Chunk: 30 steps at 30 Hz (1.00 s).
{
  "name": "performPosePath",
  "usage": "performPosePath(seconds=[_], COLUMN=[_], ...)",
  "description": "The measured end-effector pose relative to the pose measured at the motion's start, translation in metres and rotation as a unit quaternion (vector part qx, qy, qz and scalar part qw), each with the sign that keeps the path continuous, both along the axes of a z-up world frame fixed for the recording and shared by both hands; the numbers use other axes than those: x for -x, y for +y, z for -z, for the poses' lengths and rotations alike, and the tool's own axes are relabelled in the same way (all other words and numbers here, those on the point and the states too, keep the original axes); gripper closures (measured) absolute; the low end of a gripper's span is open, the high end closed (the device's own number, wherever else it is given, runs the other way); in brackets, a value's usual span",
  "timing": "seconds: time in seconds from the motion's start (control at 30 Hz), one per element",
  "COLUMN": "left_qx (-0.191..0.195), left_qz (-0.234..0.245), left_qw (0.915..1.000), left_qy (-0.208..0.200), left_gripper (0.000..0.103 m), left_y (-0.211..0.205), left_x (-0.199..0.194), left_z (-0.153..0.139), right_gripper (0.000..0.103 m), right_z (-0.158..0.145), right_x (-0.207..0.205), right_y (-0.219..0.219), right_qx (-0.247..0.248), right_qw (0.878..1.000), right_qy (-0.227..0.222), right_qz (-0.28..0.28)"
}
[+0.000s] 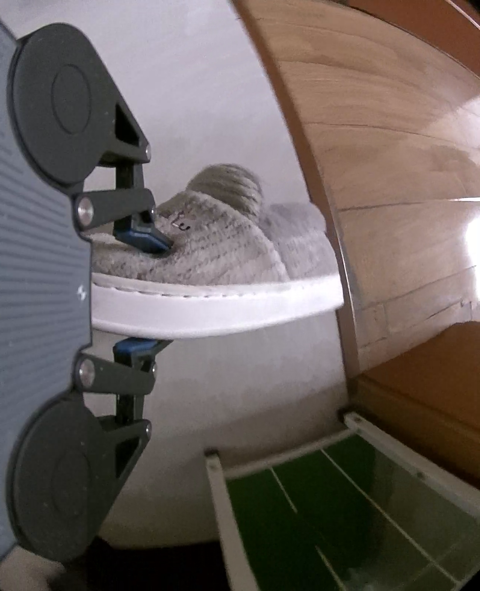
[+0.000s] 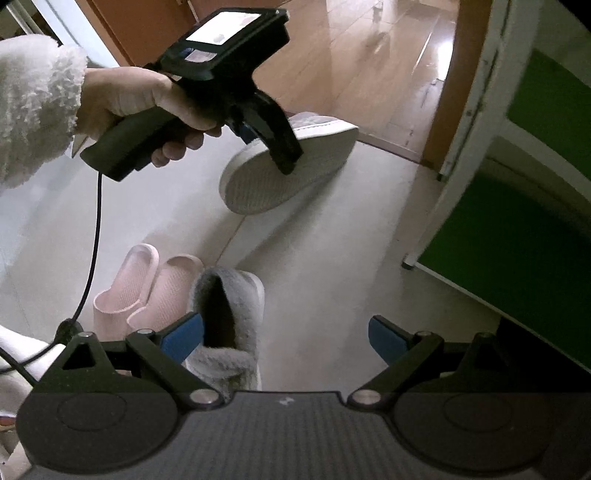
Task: Organize objects
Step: 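Turn the grey slipper upright with the left tool, set it down, open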
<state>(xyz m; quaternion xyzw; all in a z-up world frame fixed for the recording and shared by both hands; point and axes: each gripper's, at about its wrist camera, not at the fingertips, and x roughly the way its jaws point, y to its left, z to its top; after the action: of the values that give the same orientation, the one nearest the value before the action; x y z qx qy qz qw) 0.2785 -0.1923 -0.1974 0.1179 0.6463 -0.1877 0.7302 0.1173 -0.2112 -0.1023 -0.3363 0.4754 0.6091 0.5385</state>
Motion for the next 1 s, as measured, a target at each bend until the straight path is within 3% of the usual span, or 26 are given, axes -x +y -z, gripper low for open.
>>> performPosePath(seconds=[0.1, 0.2, 0.23, 0.27, 0.33, 0.4, 0.5, 0.57, 0.6, 0.67, 0.8, 1.0], left_qx=[0.029, 0.032, 0.033, 0.039, 0.057, 0.051, 0.043, 0.029, 0.025, 0.024, 0.022, 0.016], left_qz=[-0.033, -0.036, -0.036, -0.036, -0.022, 0.001, 0.017, 0.014, 0.01, 0.003, -0.018, -0.005], left_qw=[0.999, 0.9987, 0.9986, 0.9984, 0.9978, 0.9984, 0.9989, 0.9995, 0.9994, 0.9986, 0.9992, 0.9994], left_qy=[0.012, 0.018, 0.019, 0.022, 0.026, 0.023, 0.011, -0.005, -0.02, -0.047, -0.028, -0.03], left_gripper=[0.065, 0.068, 0.075, 0.091, 0.092, 0.091, 0.08, 0.039, 0.032, 0.029, 0.029, 0.027], left_y=[-0.011, -0.026, -0.03, -0.035, -0.05, -0.066, -0.078, -0.081, -0.079, -0.073, -0.062, -0.053], left_x=[0.011, 0.027, 0.033, 0.04, 0.053, 0.065, 0.075, 0.079, 0.08, 0.082, 0.077, 0.082], left_z=[-0.005, -0.007, -0.007, -0.007, -0.012, -0.015, -0.019, -0.021, -0.023, -0.026, -0.019, -0.015], right_gripper=[0.004, 0.004, 0.004, 0.004, 0.004, 0.004, 0.004, 0.004, 0.004, 0.004, 0.004, 0.004], right_z=[-0.006, -0.016, -0.019, -0.022, -0.025, -0.025, -0.018, -0.015, -0.015, -0.017, -0.021, -0.017], right_x=[-0.006, -0.016, -0.02, -0.024, -0.032, -0.041, -0.055, -0.059, -0.059, -0.057, -0.052, -0.051], right_y=[-0.009, -0.023, -0.03, -0.037, -0.05, -0.062, -0.07, -0.071, -0.07, -0.069, -0.065, -0.065], right_qx=[-0.002, -0.001, -0.001, 0.002, 0.007, 0.011, 0.023, 0.027, 0.026, 0.018, -0.005, -0.034], right_qw=[1.0, 0.999, 0.999, 0.998, 0.996, 0.995, 0.997, 0.998, 0.998, 0.998, 0.997, 0.996], right_qy=[-0.01, -0.033, -0.041, -0.054, -0.081, -0.095, -0.08, -0.06, -0.056, -0.061, -0.072, -0.084], right_qz=[-0.004, -0.01, -0.017, -0.022, -0.031, -0.035, -0.007, 0.009, 0.008, -0.004, -0.018, -0.025])
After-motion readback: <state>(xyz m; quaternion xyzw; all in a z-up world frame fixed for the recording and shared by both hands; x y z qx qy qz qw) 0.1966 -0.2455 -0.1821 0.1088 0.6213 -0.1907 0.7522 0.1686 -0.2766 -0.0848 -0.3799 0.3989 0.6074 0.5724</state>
